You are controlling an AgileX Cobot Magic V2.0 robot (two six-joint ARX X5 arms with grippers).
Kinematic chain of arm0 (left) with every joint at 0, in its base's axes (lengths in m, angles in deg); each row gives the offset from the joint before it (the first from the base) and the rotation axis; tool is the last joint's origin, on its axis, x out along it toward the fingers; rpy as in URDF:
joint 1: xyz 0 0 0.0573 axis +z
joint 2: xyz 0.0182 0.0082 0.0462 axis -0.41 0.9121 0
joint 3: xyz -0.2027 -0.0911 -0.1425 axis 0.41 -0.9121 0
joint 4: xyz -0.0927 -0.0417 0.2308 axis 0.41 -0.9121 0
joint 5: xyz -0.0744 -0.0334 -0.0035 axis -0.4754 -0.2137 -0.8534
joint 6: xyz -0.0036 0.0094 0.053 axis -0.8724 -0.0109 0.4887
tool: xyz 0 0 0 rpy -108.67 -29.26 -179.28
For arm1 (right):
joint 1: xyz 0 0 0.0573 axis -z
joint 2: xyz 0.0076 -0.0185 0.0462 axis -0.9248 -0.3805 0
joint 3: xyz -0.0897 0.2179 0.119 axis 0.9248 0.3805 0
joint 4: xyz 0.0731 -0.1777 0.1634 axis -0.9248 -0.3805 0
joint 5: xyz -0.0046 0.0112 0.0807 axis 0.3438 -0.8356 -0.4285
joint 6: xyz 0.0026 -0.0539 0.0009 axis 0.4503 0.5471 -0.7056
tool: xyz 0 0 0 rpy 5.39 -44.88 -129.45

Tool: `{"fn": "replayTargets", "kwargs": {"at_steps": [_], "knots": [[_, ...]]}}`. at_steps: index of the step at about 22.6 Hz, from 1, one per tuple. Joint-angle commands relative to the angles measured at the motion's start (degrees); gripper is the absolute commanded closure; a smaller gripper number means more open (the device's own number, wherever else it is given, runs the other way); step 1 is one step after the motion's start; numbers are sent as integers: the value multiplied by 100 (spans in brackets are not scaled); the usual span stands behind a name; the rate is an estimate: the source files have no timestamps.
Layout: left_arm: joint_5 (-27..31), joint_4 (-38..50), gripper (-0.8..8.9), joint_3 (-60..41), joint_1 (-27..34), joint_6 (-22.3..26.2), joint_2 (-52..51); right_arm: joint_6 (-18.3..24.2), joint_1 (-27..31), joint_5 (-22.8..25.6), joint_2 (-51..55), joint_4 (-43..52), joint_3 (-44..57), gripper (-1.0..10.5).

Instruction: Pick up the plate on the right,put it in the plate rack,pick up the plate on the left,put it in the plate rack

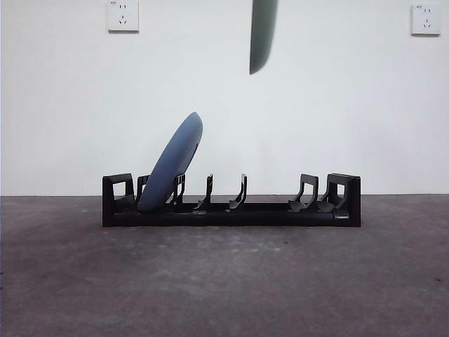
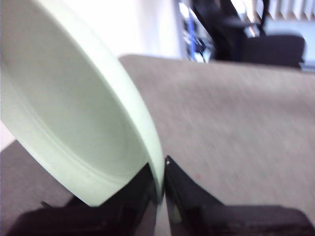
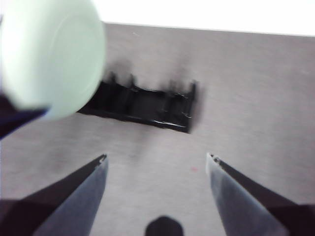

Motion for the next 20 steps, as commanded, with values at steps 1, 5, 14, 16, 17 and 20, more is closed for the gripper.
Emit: {"fn": "replayTargets", "kwargs": {"at_steps": [1,5,14,16,17,20], "knots": [[-197,446,821,-15,260,-330,234,-90,-7,-483,111,-122,50,604],[-205,739,821,-15,494,-409,581,-85,-7,-839,153,-122,52,604],[-199,1189,821,-15,887,-282,1517,-42,-7,-859,151,-125,61,604],[-201,1244,821,-13,973,-216,1685,-39,-7,-855,151,-125,61,604],[-208,1255,821,-13,1010,-192,1744,-35,-7,-855,151,-125,61,604],[-308,1283,821,-13,1117,-11,1945,11,-7,-852,149,-125,61,604]]}}
